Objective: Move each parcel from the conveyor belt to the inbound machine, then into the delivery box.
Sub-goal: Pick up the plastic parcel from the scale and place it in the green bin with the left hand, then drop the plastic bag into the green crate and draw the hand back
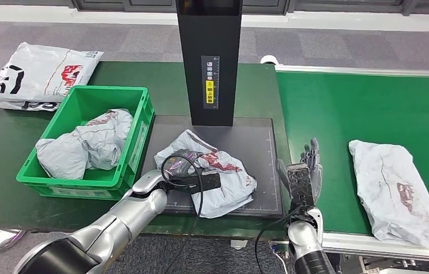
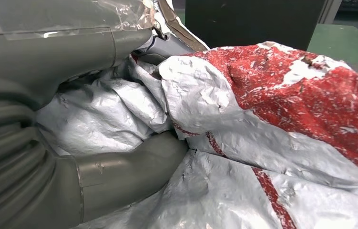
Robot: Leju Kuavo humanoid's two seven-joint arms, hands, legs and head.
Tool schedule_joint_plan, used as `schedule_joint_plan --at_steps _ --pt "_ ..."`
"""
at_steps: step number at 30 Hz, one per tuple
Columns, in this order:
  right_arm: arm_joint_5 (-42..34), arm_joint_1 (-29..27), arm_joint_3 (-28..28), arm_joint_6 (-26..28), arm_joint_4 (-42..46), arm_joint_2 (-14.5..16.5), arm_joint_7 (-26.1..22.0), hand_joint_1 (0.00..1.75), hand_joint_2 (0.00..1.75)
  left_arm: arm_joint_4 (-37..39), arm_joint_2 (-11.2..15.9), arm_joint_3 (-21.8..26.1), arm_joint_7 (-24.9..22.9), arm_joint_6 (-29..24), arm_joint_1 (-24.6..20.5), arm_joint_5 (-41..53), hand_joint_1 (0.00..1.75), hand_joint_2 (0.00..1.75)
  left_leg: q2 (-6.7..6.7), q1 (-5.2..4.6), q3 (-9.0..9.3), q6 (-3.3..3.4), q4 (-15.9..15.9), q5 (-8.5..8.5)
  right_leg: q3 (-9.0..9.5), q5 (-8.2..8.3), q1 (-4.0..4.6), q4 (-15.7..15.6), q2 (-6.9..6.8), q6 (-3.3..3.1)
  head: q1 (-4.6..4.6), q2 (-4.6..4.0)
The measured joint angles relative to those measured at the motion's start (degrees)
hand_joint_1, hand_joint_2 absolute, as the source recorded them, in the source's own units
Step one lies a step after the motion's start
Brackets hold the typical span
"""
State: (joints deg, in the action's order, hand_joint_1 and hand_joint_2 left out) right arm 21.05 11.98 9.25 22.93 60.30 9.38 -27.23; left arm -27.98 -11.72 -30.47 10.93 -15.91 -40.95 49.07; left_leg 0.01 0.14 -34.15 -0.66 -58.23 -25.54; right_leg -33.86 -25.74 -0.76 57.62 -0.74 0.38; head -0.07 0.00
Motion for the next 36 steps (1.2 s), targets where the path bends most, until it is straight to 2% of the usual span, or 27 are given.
schedule_joint_plan --at_steps 11,13,15,17,19,21,26,33,36 --pt "0.0 0.0 0.0 0.0 0.0 0.0 0.0 0.00 1.75 0.0 0.0 0.0 -0.2 -0.1 0.0 0.2 1.75 1.75 0.00 0.00 -0.02 0.00 0.0 0.00 0.00 0.00 0.00 0.0 0.00 0.00 0.00 0.00" --pt "-0.4 -0.2 -0.5 1.6 0.0 0.0 -0.5 0.00 1.75 -2.9 3.1 2.3 -3.7 -7.3 -1.7 8.2 1.75 1.75 0.11 0.07 -0.32 -0.17 0.0 0.13 -0.35 0.20 0.13 0.1 0.10 -0.17 0.02 0.00" --pt "-0.9 -0.7 -1.4 3.2 0.1 -0.1 -1.2 0.00 1.75 -5.5 7.6 7.4 -6.3 -18.5 -6.9 17.3 1.75 1.75 0.41 0.19 -0.76 -0.45 -0.1 0.34 -0.92 0.53 0.32 0.1 0.37 -0.42 0.02 0.00" --pt "-1.2 -1.2 -2.0 3.3 0.1 -0.4 -1.4 0.00 1.75 -5.5 10.6 12.1 -5.3 -23.3 -12.4 18.5 1.75 1.75 0.64 0.23 -0.82 -0.56 0.0 0.42 -1.13 0.66 0.37 0.1 0.60 -0.51 -0.02 0.00" --pt "-1.3 -1.4 -2.6 3.4 0.1 -0.6 -1.4 0.00 1.75 -5.6 12.5 14.8 -5.0 -24.0 -15.7 18.4 1.75 1.75 0.49 0.23 -0.73 -0.54 0.0 0.48 -1.03 0.59 0.37 0.1 0.47 -0.51 -0.03 0.00" --pt "-1.3 -1.4 -2.8 3.3 0.1 -0.7 -1.4 0.00 1.75 -5.6 13.4 16.5 -4.9 -24.0 -17.0 18.4 1.75 1.75 0.18 0.25 -0.72 -0.53 0.0 0.53 -0.91 0.49 0.39 0.1 0.18 -0.52 -0.02 0.00" --pt "-1.3 -1.4 -2.8 3.3 0.1 -0.8 -1.4 0.00 1.75 -5.7 14.2 18.9 -4.5 -24.0 -17.2 18.5 1.75 1.75 0.19 0.32 -0.75 -0.55 0.0 0.55 -0.91 0.50 0.36 0.1 0.17 -0.52 0.01 0.00" --pt "-1.3 -1.4 -2.8 3.3 0.1 -0.8 -1.4 0.00 1.75 -5.8 14.9 19.8 -4.5 -24.0 -17.2 18.5 1.75 1.75 0.22 0.29 -0.76 -0.54 0.0 0.54 -0.96 0.53 0.34 0.1 0.23 -0.51 0.00 0.00" --pt "-1.3 -1.4 -2.9 3.4 0.1 -0.8 -1.4 0.00 1.75 -6.4 14.8 20.0 -6.0 -24.0 -16.7 20.7 1.75 1.75 0.24 0.29 -0.75 -0.54 0.0 0.54 -0.96 0.53 0.34 0.1 0.25 -0.51 0.00 0.00"
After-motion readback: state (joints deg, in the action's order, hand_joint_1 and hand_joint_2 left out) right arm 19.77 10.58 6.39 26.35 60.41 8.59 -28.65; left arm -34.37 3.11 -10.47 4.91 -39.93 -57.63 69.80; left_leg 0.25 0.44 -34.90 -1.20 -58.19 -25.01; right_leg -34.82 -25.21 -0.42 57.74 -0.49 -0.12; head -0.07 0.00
